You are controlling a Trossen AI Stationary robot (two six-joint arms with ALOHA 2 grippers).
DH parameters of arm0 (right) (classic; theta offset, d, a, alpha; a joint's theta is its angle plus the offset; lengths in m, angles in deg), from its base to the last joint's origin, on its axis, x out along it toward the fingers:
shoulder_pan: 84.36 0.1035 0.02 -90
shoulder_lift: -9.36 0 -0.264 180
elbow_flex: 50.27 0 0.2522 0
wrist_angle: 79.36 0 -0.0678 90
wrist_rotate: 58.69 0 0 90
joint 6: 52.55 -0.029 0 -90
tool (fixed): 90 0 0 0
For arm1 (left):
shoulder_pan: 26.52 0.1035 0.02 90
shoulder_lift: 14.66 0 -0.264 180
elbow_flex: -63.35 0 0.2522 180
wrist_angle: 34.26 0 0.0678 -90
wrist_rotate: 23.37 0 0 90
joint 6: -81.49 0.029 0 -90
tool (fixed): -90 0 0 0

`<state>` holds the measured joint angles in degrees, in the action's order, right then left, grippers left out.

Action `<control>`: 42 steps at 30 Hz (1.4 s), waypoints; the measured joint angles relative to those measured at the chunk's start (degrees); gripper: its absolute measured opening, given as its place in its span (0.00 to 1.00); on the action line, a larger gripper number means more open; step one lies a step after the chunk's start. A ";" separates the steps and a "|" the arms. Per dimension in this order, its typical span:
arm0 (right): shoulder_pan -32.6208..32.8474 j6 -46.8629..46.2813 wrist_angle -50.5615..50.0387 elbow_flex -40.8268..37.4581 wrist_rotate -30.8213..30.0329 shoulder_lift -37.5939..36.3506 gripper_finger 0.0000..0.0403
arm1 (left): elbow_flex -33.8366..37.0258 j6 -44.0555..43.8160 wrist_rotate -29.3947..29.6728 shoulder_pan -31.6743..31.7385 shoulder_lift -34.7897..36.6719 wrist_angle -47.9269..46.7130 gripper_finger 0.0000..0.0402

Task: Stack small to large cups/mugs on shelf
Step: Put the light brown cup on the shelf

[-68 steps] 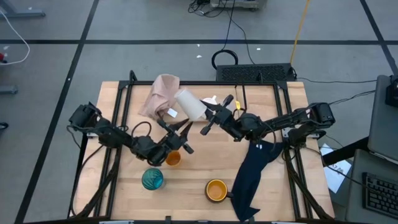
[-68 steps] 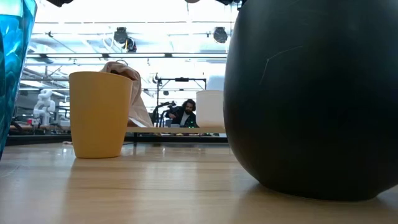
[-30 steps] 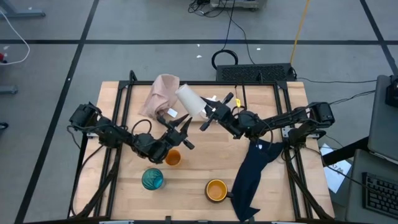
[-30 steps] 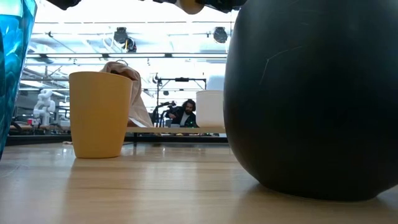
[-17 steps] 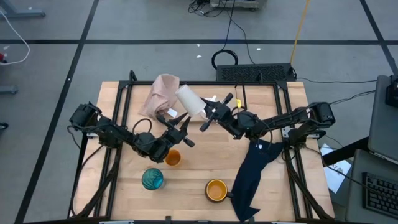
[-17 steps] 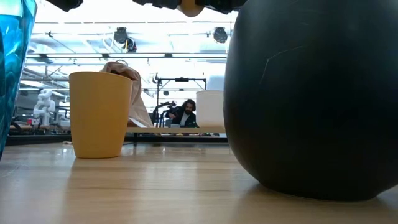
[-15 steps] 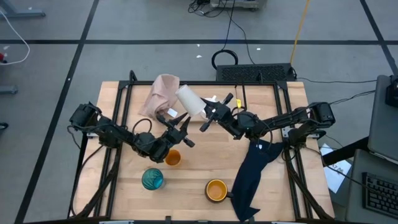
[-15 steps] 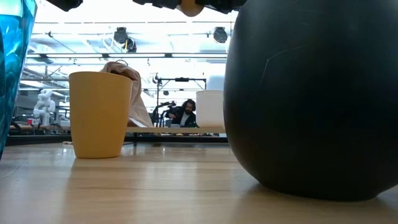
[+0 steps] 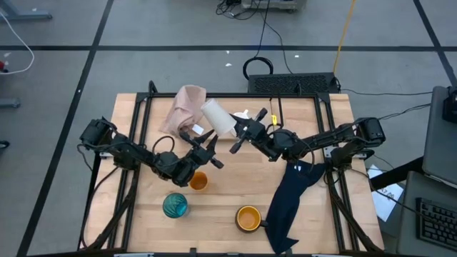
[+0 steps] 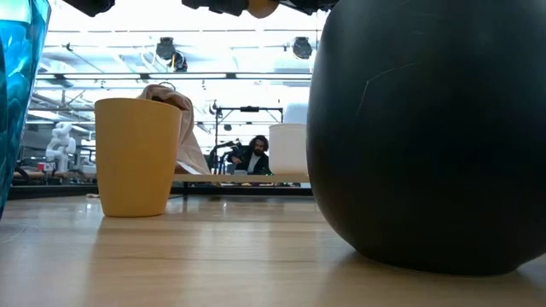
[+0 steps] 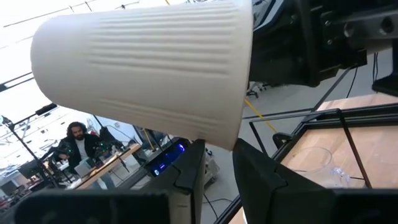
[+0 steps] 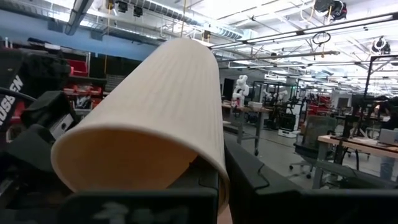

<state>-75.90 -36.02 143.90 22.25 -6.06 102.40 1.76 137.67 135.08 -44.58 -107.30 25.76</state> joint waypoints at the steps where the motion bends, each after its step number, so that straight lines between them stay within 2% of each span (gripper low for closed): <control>1: 0.06 -0.06 -0.04 0.00 0.01 0.00 0.00 | 0.00 0.02 0.00 0.00 -0.02 0.00 0.20; 5: 0.39 -1.27 -0.46 0.00 0.15 0.00 0.00 | 0.00 0.06 -0.06 0.05 -0.04 0.00 0.18; 14: 0.55 -2.20 -2.18 0.11 2.23 -0.02 0.00 | 0.01 2.22 -0.87 0.20 -0.10 -0.12 0.01; 15: 0.82 -2.34 -3.60 0.03 3.94 0.01 0.00 | -0.02 2.16 -0.58 0.44 -0.06 0.44 0.01; 19: 1.11 -2.31 -3.25 -0.04 4.25 0.00 0.00 | -0.17 2.04 -0.15 0.37 0.07 0.51 0.03; 25: 0.93 0.59 -2.06 -0.11 1.80 0.19 0.00 | -0.20 1.83 0.01 0.26 0.07 0.46 0.02; 30: 1.13 6.60 -0.05 -0.13 -1.67 0.14 0.00 | -0.20 2.33 2.28 -0.39 0.07 0.43 0.03; 37: 1.32 8.28 -1.25 -0.13 -2.92 -1.85 0.00 | -0.20 6.05 6.72 -4.03 2.36 0.50 0.07; 42: 1.95 9.30 -7.46 -0.13 -3.39 -3.18 0.00 | -0.22 7.97 8.61 -8.78 6.18 0.17 0.09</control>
<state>-73.96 -26.73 136.44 22.12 -9.45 99.22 1.54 145.64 143.69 -53.36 -101.12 25.94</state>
